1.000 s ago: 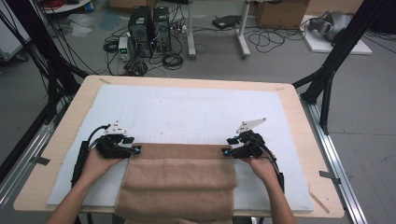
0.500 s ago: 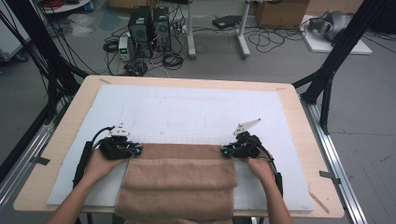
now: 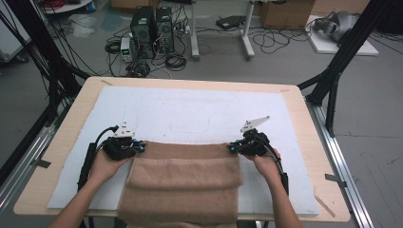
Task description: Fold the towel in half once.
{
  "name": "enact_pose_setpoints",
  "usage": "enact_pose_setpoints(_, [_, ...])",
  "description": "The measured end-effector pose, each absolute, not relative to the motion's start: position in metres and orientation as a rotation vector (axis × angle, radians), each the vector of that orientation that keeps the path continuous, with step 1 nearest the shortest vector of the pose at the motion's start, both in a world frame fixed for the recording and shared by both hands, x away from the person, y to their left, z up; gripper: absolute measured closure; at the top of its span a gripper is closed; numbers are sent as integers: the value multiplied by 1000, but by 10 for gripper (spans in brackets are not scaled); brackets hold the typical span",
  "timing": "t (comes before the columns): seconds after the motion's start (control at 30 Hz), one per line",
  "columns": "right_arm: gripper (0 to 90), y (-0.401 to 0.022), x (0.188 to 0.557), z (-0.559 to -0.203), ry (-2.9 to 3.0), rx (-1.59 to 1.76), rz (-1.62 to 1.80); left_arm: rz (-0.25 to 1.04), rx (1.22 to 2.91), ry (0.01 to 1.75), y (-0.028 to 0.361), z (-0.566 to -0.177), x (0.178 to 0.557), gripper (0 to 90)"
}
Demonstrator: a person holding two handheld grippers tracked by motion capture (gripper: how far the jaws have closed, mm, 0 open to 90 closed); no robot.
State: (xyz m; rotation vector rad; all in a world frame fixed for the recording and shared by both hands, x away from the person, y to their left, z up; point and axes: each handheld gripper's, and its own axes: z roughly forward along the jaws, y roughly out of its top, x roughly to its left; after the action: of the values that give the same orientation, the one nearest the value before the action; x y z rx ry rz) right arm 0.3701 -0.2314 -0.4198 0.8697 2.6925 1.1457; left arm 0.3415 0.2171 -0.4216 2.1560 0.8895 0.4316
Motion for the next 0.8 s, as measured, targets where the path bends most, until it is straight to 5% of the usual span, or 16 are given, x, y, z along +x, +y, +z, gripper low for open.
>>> enact_pose_setpoints(0.23, [839, -235, 389, -400, 2625, 869, 1104, 450, 2084, 951, 215, -402, 370, 820])
enact_pose_setpoints(0.7, [840, -242, 443, -296, 2412, 875, 1107, 630, 1930, 971, 204, -299, 427, 817])
enact_pose_setpoints(0.8, [688, -240, 451, -303, 2429, 938, 1113, 639, 1999, 1050, 204, -316, 434, 677])
